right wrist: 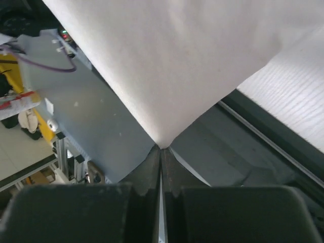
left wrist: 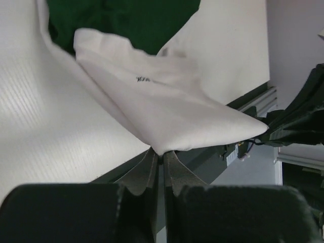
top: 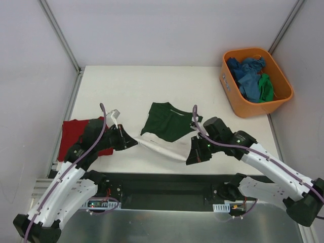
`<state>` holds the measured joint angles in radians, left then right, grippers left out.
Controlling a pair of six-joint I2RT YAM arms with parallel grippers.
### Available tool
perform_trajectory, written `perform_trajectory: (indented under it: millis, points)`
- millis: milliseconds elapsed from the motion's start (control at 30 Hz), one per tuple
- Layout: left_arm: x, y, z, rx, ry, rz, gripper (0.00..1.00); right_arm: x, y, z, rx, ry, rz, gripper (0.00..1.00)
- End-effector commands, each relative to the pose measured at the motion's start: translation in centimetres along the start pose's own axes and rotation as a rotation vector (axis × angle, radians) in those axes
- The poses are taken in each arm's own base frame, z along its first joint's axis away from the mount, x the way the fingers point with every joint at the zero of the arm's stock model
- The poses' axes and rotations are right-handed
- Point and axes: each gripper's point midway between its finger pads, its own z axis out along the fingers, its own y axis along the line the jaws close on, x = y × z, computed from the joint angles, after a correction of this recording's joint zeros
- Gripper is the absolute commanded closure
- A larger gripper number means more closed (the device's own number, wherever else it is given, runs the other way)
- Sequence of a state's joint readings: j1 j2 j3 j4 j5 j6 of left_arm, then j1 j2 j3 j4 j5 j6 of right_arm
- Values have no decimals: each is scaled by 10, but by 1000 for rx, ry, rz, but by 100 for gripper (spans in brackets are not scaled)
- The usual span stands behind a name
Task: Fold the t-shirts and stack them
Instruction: Fold the tshirt
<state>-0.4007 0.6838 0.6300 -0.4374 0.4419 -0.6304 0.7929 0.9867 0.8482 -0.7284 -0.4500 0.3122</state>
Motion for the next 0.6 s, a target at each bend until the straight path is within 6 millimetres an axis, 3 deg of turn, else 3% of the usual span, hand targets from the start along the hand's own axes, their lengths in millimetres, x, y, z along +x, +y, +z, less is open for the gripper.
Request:
perform_trajectory:
  millis: [0,200,300,367,567]
  points:
    - [-1,-24,-30,60,-59,-12,100,12,32,-33,-121,-9,-10,99]
    - [-38,-45,-46,52,-173,51,100,-1,23,-44,-55,-87,-44,99]
    - [-56,-43,-42,0,-201,59,100,-13,10,-45,0,-108,-18,99]
    - [-65,-37,-31,-46,-193,49,100,-23,-7,-46,63,-131,8,99]
    - [-92,-28,0,-127,-172,32,100,-62,-32,-55,172,-206,17,99]
